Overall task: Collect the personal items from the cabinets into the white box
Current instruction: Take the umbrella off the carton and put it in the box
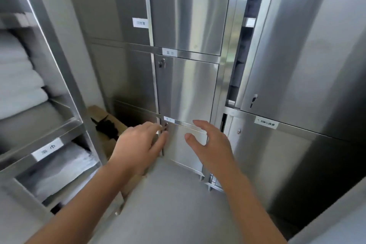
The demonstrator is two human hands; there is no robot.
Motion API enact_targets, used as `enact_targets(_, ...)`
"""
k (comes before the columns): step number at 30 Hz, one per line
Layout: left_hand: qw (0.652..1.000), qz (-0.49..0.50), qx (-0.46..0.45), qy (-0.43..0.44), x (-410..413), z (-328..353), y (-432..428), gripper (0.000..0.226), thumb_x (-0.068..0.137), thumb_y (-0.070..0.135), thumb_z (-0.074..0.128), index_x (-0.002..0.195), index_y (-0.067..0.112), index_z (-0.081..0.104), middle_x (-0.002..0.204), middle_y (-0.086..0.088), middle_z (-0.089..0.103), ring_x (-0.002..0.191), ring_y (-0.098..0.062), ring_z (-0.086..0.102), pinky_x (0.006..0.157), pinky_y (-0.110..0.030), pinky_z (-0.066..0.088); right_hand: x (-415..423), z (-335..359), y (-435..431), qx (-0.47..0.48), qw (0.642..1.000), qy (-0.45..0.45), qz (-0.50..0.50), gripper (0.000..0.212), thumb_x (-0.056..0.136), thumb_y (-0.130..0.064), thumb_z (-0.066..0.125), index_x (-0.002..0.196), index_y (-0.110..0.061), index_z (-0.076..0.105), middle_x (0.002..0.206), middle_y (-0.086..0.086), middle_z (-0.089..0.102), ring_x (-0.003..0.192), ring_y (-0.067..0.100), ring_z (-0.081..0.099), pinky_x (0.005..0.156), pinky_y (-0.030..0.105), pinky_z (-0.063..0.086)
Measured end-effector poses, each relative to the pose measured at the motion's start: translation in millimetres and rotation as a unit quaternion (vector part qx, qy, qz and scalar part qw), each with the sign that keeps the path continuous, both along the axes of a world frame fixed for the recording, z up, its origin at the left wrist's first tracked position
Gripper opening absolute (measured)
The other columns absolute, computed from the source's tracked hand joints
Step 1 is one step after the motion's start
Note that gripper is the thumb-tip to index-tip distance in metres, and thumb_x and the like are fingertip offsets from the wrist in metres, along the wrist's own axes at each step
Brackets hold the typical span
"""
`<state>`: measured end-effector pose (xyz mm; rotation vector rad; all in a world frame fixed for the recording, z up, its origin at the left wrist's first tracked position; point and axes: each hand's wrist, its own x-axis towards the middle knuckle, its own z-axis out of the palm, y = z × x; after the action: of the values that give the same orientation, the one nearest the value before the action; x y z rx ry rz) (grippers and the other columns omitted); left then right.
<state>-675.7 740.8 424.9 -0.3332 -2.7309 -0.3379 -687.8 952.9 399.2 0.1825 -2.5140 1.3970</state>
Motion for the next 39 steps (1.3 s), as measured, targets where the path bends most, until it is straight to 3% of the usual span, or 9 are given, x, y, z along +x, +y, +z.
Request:
enact_targets(4, 0.998, 0.069, -0.006, -0.008, 1, 4, -18, 0.048, 0.099, 0.054, 0.024, 0.114, 0.028, 0.062, 0.108, 0.009, 0.065, 0.095, -0.014, 0.062, 0.083, -0.034, 0.048, -38, 5, -30, 0.0, 0.996, 0.013, 0.092, 0.059, 0.08, -0.065, 0.058, 0.131, -0.037, 0.063, 0.133, -0.021, 0.063, 0.124, -0.002, 0.053, 0.103, 0.021, 0.042)
enact_targets(9, 0.986, 0.163, 0.014, 0.006, 1, 6, -34, 0.048, 0.097, 0.055, 0.027, 0.11, 0.028, 0.064, 0.103, 0.011, 0.066, 0.087, -0.01, 0.06, 0.073, -0.024, 0.042, -76, 8, -49, -0.014, 0.984, 0.016, 0.178, 0.054, 0.083, -0.062, 0.059, 0.133, -0.041, 0.059, 0.133, -0.026, 0.061, 0.125, 0.0, 0.053, 0.103, 0.027, 0.046)
enact_targets(13, 0.976, 0.216, 0.008, 0.009, -1, 4, -36, 0.049, 0.097, 0.057, 0.028, 0.115, 0.029, 0.063, 0.106, 0.011, 0.066, 0.09, -0.012, 0.062, 0.077, -0.029, 0.046, -95, 7, -51, -0.023, 0.974, 0.013, 0.226, 0.054, 0.086, -0.057, 0.061, 0.136, -0.038, 0.058, 0.136, -0.022, 0.06, 0.129, 0.0, 0.05, 0.108, 0.032, 0.044)
enact_targets(17, 0.969, 0.246, 0.009, 0.008, -7, -3, -27, 0.047, 0.096, 0.059, 0.024, 0.106, 0.033, 0.062, 0.099, 0.015, 0.064, 0.082, -0.009, 0.058, 0.071, -0.026, 0.042, -110, 2, -47, -0.018, 0.967, 0.012, 0.255, 0.054, 0.087, -0.056, 0.061, 0.138, -0.038, 0.057, 0.138, -0.021, 0.058, 0.131, 0.001, 0.049, 0.108, 0.032, 0.045)
enact_targets(25, 0.964, 0.265, 0.008, -0.005, -31, -19, -31, 0.055, 0.095, 0.059, 0.021, 0.11, 0.029, 0.065, 0.105, 0.013, 0.067, 0.087, -0.01, 0.061, 0.071, -0.025, 0.043, -147, -16, -45, -0.005, 0.965, 0.003, 0.262, 0.051, 0.09, -0.052, 0.063, 0.138, -0.037, 0.057, 0.14, -0.021, 0.058, 0.132, 0.002, 0.05, 0.109, 0.033, 0.045)
enact_targets(31, 0.967, 0.254, 0.025, -0.002, -80, -31, -47, 0.052, 0.094, 0.058, 0.022, 0.103, 0.029, 0.065, 0.096, 0.013, 0.066, 0.08, -0.008, 0.06, 0.067, -0.023, 0.044, -186, -28, -57, 0.004, 0.968, -0.009, 0.25, 0.056, 0.085, -0.059, 0.058, 0.136, -0.037, 0.058, 0.137, -0.022, 0.06, 0.129, 0.001, 0.052, 0.108, 0.034, 0.047)
enact_targets(34, 0.973, 0.227, 0.032, -0.015, -124, -43, -56, 0.049, 0.096, 0.055, 0.023, 0.106, 0.03, 0.064, 0.097, 0.013, 0.065, 0.08, -0.005, 0.059, 0.066, -0.016, 0.041, -220, -32, -64, 0.023, 0.972, -0.012, 0.232, 0.054, 0.086, -0.059, 0.06, 0.135, -0.037, 0.059, 0.136, -0.022, 0.06, 0.126, 0.002, 0.052, 0.103, 0.029, 0.046)
enact_targets(39, 0.983, 0.17, 0.06, -0.034, -216, -53, -72, 0.049, 0.098, 0.055, 0.027, 0.12, 0.028, 0.062, 0.112, 0.011, 0.066, 0.093, -0.009, 0.063, 0.082, -0.029, 0.053, -289, -34, -70, 0.031, 0.986, -0.025, 0.163, 0.055, 0.082, -0.06, 0.06, 0.131, -0.037, 0.062, 0.132, -0.023, 0.063, 0.121, 0.001, 0.054, 0.091, 0.016, 0.037)
